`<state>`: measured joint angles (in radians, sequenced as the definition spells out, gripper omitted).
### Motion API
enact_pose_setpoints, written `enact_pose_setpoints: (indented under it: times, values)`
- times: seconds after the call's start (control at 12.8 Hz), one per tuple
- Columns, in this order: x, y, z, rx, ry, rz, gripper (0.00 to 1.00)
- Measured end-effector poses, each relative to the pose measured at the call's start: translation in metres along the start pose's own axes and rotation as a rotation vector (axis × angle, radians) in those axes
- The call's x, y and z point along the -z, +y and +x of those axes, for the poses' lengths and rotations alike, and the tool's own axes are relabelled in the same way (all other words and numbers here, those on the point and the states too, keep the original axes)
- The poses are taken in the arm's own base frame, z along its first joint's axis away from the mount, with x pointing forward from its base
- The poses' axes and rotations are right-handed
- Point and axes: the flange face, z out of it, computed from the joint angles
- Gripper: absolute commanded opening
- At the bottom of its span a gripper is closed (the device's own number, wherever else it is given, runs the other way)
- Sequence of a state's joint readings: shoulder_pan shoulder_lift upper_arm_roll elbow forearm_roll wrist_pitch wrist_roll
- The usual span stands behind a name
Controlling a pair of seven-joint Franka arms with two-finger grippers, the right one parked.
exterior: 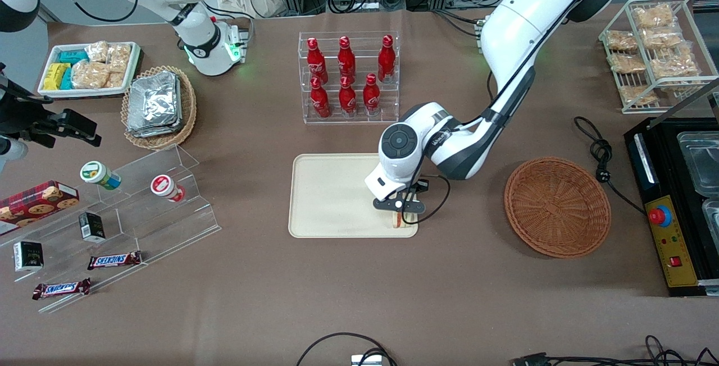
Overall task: Place sandwich from basket to tray
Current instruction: 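Lower the sandwich onto the tray with the left gripper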
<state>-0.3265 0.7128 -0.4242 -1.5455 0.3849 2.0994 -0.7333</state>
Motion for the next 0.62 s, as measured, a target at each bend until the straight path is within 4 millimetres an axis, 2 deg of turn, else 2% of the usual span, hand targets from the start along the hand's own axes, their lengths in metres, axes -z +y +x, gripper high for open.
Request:
enact_pose_setpoints:
  times: [0.08, 0.16, 0.62]
  values:
    - [-0.0001, -0.0004, 0.0002, 0.0, 0.001, 0.001, 0.82]
    - [-0.0001, -0.0005, 0.0004, 0.0, 0.003, 0.002, 1.0]
    - [0.0024, 0.0016, 0.0029, -0.003, 0.029, -0.014, 1.0]
